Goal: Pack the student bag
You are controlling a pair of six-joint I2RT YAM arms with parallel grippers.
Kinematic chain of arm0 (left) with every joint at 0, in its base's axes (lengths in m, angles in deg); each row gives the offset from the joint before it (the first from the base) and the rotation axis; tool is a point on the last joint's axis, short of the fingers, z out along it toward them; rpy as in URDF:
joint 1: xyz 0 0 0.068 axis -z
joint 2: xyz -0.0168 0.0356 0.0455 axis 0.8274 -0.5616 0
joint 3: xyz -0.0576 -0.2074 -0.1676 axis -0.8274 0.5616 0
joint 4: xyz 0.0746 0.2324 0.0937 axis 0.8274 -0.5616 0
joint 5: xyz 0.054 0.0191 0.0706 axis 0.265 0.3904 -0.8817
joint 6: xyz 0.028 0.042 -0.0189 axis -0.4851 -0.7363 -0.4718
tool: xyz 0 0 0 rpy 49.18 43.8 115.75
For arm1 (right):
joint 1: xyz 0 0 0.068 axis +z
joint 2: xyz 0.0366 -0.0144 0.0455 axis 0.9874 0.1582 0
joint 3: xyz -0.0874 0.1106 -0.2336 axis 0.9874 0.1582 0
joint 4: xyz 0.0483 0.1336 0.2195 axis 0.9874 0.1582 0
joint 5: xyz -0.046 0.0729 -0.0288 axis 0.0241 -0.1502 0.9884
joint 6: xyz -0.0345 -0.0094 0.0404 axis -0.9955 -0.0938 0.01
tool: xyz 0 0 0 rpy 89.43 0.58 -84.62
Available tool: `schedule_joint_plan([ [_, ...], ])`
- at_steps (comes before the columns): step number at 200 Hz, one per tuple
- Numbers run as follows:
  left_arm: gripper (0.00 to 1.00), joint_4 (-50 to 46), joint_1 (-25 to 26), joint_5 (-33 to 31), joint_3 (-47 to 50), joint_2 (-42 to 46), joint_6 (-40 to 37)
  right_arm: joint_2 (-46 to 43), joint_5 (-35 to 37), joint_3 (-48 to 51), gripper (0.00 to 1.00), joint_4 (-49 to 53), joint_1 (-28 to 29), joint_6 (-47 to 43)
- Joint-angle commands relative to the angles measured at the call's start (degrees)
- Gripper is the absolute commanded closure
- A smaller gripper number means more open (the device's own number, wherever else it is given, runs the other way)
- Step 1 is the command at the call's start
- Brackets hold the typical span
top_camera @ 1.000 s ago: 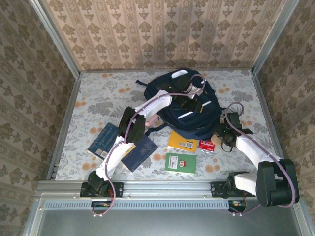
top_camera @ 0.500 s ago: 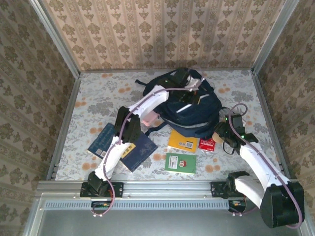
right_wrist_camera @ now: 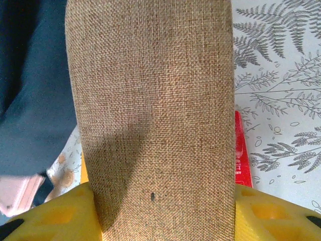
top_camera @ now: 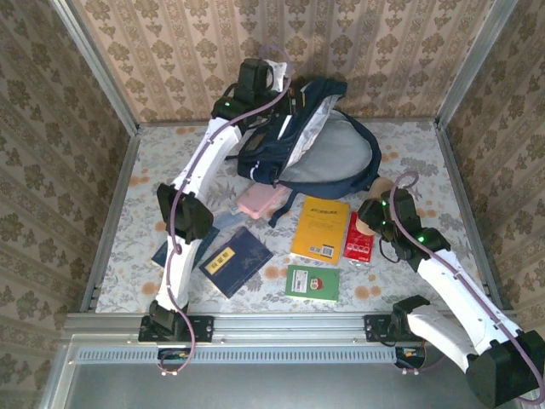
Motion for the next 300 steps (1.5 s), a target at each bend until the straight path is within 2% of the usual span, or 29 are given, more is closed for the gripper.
schedule_joint_plan([
  [1, 1.0, 7.0, -1.6, 0.4, -3.0, 5.8, 0.2, -0.9, -0.1, -3.9, 0.6, -1.6, 1.3, -3.5],
  [29, 1.0, 7.0, -4.3, 3.3, -0.8, 8.1, 0.1, -1.5, -2.1, -8.2, 0.61, -3.0, 1.6, -5.9],
  [35, 1.0, 7.1, -6.5, 4.4, -0.3, 8.5, 0.0, -1.3, -2.7, -9.2, 0.61, -3.4, 1.6, -6.2],
  [58, 1.0, 6.5, -8.9, 9.7, 0.2, 9.1, -0.6, 0.8, -6.9, -12.7, 0.61, -6.4, 1.6, -7.2],
  [79, 1.0, 5.4, -10.3, 15.8, 0.3, 9.3, -1.7, 5.2, -11.8, -15.6, 0.61, -10.4, 1.6, -7.5],
  [131, 1.0, 5.5, -12.6, 19.5, 3.6, 11.6, -1.2, 20.2, -17.3, -29.6, 0.61, -16.3, 2.0, -3.7],
  [160, 1.0, 6.6, -13.1, 19.7, 5.6, 12.5, -0.2, 27.7, -15.9, -35.7, 0.61, -17.8, 3.4, -1.4],
  [205, 1.0, 8.8, -13.7, 20.0, 7.2, 13.2, 2.6, 43.7, -14.2, -42.4, 0.61, -24.1, 5.4, 10.6],
  [245, 1.0, 10.2, -13.9, 20.7, 7.1, 13.6, 4.4, 61.5, -10.4, -56.3, 0.57, -24.2, 9.3, 18.0],
  [267, 1.0, 9.8, -14.2, 20.4, 7.2, 14.2, 4.4, 72.2, -9.8, -67.3, 0.48, -21.1, 10.9, 20.0],
  [275, 1.0, 9.8, -14.5, 20.4, 7.4, 14.4, 4.4, 76.4, -11.0, -72.9, 0.41, -18.8, 11.7, 19.0],
  [289, 1.0, 10.2, -15.1, 20.6, 8.0, 14.5, 4.6, 83.7, -10.7, -85.3, 0.2, -7.8, 13.0, 16.8],
  [300, 1.0, 10.8, -16.0, 20.8, 8.5, 14.5, 5.3, 87.0, -12.0, -90.5, 0.13, -4.9, 13.6, 14.8],
])
